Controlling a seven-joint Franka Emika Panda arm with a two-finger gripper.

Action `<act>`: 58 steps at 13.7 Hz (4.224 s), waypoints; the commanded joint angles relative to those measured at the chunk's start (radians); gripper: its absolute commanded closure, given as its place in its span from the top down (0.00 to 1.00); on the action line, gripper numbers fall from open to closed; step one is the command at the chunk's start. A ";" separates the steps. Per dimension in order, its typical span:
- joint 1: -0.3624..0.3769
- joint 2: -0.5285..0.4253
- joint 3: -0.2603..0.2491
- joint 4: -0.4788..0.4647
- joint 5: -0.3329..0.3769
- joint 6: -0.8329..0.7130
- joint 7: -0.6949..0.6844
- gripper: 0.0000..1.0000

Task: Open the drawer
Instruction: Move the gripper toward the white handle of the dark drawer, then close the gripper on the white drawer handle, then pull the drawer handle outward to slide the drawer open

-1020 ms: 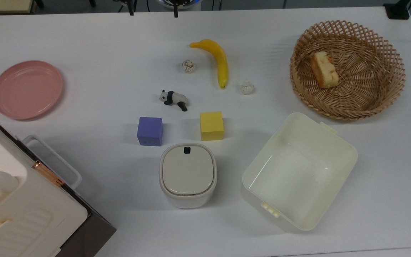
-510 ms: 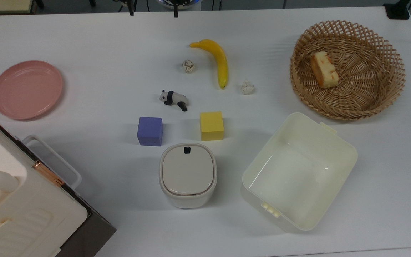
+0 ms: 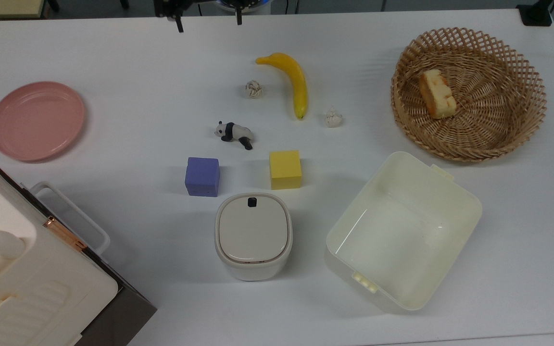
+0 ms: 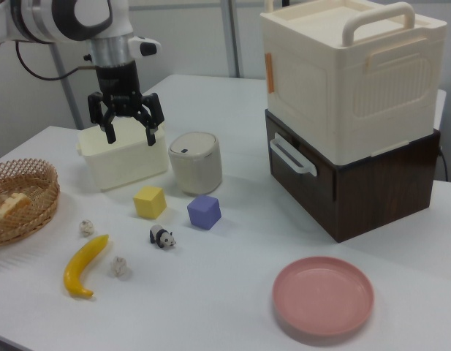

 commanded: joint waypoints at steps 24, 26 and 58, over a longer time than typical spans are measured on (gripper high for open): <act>-0.230 0.387 0.003 -0.027 -0.462 1.013 -0.539 0.97; -0.230 0.403 0.003 -0.024 -0.465 1.036 -0.539 0.97; -0.199 0.345 -0.001 -0.123 -0.508 1.131 -0.428 0.03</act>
